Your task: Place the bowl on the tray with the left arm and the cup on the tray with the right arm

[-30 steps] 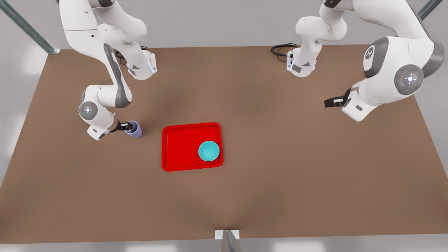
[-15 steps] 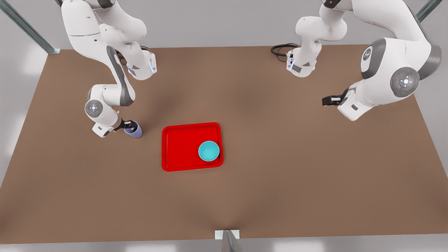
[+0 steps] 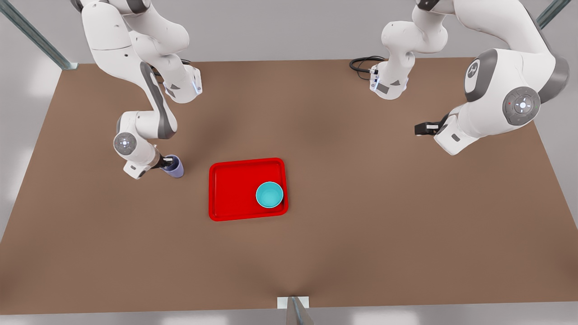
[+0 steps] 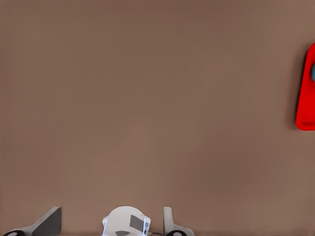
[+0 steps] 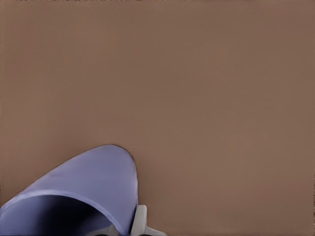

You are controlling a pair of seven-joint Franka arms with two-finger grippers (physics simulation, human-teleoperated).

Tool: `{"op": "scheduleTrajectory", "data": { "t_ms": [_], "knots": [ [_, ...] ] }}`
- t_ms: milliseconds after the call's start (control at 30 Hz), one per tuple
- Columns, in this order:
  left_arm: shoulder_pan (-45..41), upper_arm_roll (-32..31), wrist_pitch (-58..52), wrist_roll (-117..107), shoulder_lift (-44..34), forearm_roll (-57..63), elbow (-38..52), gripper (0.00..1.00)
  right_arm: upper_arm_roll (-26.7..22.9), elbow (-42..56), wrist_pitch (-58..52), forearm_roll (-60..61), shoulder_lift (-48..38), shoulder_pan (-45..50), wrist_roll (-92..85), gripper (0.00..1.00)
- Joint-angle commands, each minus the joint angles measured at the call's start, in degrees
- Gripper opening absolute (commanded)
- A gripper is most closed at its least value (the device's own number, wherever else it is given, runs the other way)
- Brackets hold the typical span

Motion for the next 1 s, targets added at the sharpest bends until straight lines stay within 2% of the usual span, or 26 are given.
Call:
{"op": "scheduleTrajectory", "data": {
  "t_ms": [0,100,233,367,467,667,900,933,967],
  "knots": [
    [0.0,0.0,0.0,1.9,0.0,0.1,0.0,1.00,0.0,0.1,-0.7,-0.7,0.0,0.1,0.9,0.21],
    [0.1,0.0,0.0,2.0,0.0,0.2,0.0,1.00,0.0,5.0,-6.4,-0.7,-0.5,0.7,0.8,0.21],
    [-0.1,0.0,0.0,1.7,-0.1,0.1,0.0,1.00,0.0,13.7,-8.6,-0.5,-0.6,5.1,0.7,0.21],
    [-0.1,0.0,0.0,1.8,-0.1,0.0,0.0,1.00,0.0,22.5,-8.7,2.0,2.5,15.8,3.8,0.21],
    [-0.1,0.0,0.0,1.8,-0.1,0.0,0.0,1.00,0.1,28.0,-8.2,3.0,7.7,23.8,18.9,0.21],
    [0.0,0.0,0.0,1.8,-0.1,-0.1,0.0,1.00,0.1,30.5,-6.4,6.8,15.3,26.4,25.4,0.21],
    [0.0,0.0,0.0,1.7,-0.1,-0.1,0.0,1.00,0.1,30.0,-6.4,6.9,17.5,26.3,27.9,0.21],
    [0.0,0.0,0.0,1.7,-0.1,-0.1,0.0,1.00,0.2,30.3,-6.4,6.9,18.1,26.3,28.0,0.25],
    [0.0,0.0,0.0,1.7,-0.1,-0.1,0.0,1.00,0.3,30.4,-6.4,7.4,18.2,26.4,27.9,0.47]
  ]
}}
